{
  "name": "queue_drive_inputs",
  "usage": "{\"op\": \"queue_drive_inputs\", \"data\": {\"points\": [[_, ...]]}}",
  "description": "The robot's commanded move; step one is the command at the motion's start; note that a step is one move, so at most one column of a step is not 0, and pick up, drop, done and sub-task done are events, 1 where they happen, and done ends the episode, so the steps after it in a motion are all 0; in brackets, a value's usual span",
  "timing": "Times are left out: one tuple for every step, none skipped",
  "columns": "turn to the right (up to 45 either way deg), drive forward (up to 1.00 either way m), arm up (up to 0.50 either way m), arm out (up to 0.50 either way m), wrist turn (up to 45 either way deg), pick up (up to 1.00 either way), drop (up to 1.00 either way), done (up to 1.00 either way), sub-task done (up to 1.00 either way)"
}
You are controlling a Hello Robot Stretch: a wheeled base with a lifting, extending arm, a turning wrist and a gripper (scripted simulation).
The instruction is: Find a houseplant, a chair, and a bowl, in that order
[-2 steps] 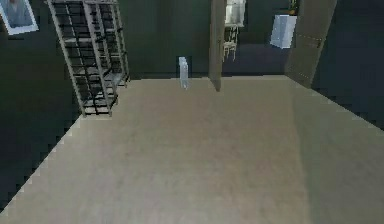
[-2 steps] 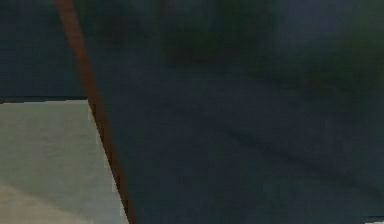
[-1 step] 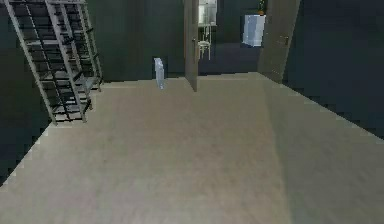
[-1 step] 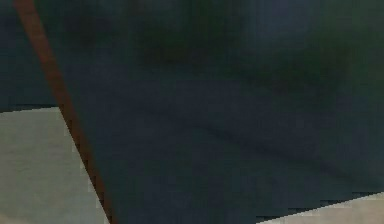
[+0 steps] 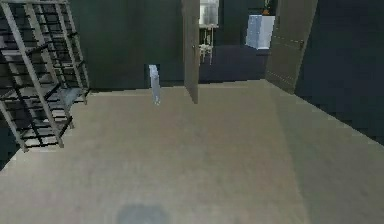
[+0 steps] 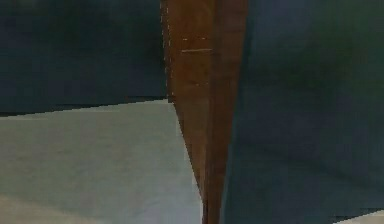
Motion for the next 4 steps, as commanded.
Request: {"op": "queue_drive_inputs", "data": {"points": [[12.0,0.00,0.00,0.00,0.0,0.00,0.00,0.00,0.00],[0.0,1.00,0.00,0.00,0.0,0.00,0.00,0.00,0.00],[0.0,1.00,0.00,0.00,0.0,0.00,0.00,0.00,0.00],[3.0,0.00,0.00,0.00,0.0,0.00,0.00,0.00,0.00]]}}
